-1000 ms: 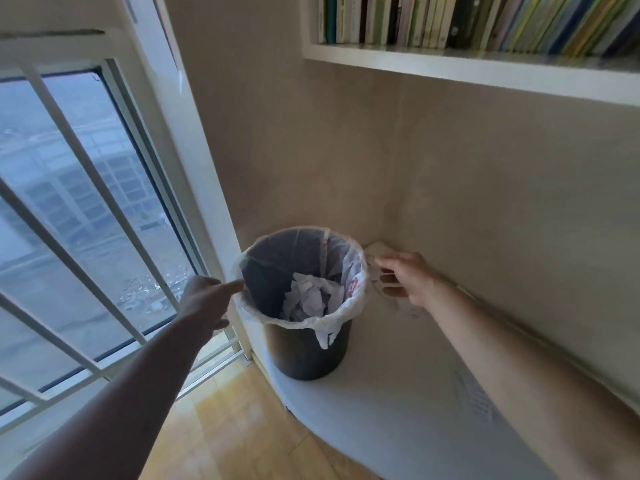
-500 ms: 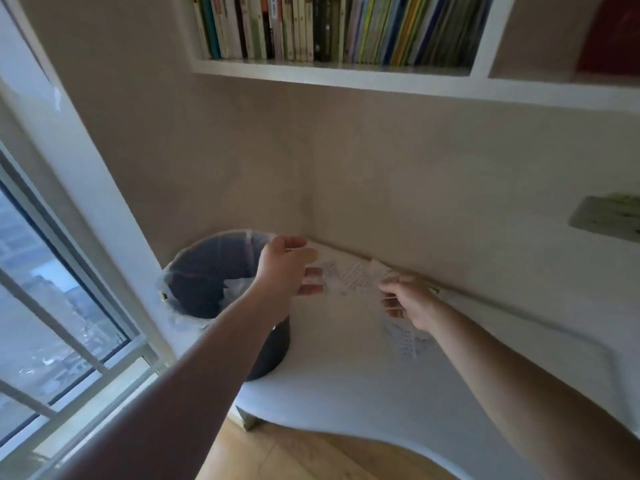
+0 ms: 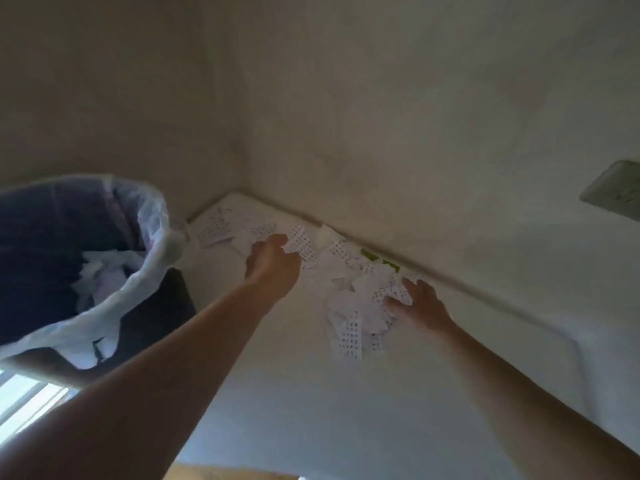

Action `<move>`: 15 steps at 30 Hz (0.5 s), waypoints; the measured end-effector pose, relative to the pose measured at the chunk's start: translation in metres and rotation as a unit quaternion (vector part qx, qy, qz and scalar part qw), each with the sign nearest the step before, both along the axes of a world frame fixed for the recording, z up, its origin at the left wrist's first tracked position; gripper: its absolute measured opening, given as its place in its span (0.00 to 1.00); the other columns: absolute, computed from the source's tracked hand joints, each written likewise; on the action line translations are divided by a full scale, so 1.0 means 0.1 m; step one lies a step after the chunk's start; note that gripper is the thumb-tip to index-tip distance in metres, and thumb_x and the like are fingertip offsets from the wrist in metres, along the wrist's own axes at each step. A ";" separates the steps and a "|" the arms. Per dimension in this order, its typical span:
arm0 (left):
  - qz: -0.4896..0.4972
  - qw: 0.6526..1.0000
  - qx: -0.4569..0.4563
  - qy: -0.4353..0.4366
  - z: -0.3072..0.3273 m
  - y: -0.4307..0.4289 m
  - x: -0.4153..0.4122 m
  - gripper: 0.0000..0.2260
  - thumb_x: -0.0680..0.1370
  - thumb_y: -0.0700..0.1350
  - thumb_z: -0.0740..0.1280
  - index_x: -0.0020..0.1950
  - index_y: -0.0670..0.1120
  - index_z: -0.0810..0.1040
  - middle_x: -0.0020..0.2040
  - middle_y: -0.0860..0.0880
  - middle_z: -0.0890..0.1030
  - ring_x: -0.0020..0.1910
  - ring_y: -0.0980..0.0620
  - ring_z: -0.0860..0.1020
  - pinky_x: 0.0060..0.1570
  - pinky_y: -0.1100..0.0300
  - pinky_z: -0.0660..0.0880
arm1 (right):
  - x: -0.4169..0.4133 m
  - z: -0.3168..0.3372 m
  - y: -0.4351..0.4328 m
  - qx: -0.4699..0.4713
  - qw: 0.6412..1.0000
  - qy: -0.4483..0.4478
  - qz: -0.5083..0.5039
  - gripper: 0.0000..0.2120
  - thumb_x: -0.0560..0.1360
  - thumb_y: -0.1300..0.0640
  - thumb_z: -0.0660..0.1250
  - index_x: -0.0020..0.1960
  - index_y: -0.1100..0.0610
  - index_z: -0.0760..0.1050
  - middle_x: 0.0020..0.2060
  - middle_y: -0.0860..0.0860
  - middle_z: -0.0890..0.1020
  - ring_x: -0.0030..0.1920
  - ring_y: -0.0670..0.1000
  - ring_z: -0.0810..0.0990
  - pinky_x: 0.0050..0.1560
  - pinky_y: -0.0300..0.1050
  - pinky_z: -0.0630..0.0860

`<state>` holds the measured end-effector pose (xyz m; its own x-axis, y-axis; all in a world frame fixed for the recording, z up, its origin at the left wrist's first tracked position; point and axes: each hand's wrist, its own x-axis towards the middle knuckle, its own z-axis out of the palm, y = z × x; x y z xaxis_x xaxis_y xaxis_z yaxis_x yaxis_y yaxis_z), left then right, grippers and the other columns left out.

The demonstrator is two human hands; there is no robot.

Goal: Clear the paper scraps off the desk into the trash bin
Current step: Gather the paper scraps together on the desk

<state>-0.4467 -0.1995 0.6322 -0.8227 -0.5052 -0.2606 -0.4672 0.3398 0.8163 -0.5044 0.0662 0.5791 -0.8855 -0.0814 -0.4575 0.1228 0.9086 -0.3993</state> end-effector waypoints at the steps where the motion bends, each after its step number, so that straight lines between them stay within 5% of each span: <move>1: -0.016 0.999 -0.047 -0.021 -0.13 -0.04 -0.15 0.24 0.78 0.47 0.63 0.75 0.50 0.69 0.73 0.40 0.69 0.68 0.38 0.71 0.65 0.47 0.72 | -0.12 -0.07 -0.04 0.006 1.000 0.002 0.021 0.41 0.72 0.31 0.61 0.78 0.46 0.52 0.80 0.52 0.49 0.78 0.59 0.50 0.76 0.57 0.51; 7: -0.028 0.958 -0.239 -0.156 -0.79 -0.45 -0.83 0.28 0.80 0.60 0.54 0.80 0.57 0.55 0.82 0.43 0.50 0.79 0.37 0.49 0.75 0.41 0.50 | -0.80 -0.56 -0.41 -0.032 0.992 0.057 0.111 0.41 0.66 0.24 0.51 0.76 0.36 0.49 0.79 0.54 0.54 0.78 0.58 0.53 0.75 0.60 0.54; 10: 0.000 0.950 -0.260 -0.173 -1.08 -0.69 -1.05 0.29 0.80 0.61 0.53 0.80 0.56 0.52 0.82 0.43 0.45 0.79 0.36 0.44 0.75 0.39 0.45 | -0.97 -0.81 -0.53 0.007 0.994 0.038 0.102 0.48 0.61 0.21 0.48 0.77 0.39 0.46 0.79 0.48 0.50 0.78 0.58 0.49 0.74 0.64 0.54; 15: 0.035 0.943 -0.278 -0.181 -1.37 -1.07 -1.41 0.31 0.80 0.62 0.51 0.81 0.57 0.47 0.82 0.43 0.40 0.79 0.35 0.40 0.74 0.36 0.41 | -1.01 -0.99 -0.60 0.108 0.978 0.065 0.165 0.43 0.66 0.23 0.49 0.76 0.39 0.45 0.79 0.46 0.47 0.78 0.56 0.47 0.71 0.69 0.56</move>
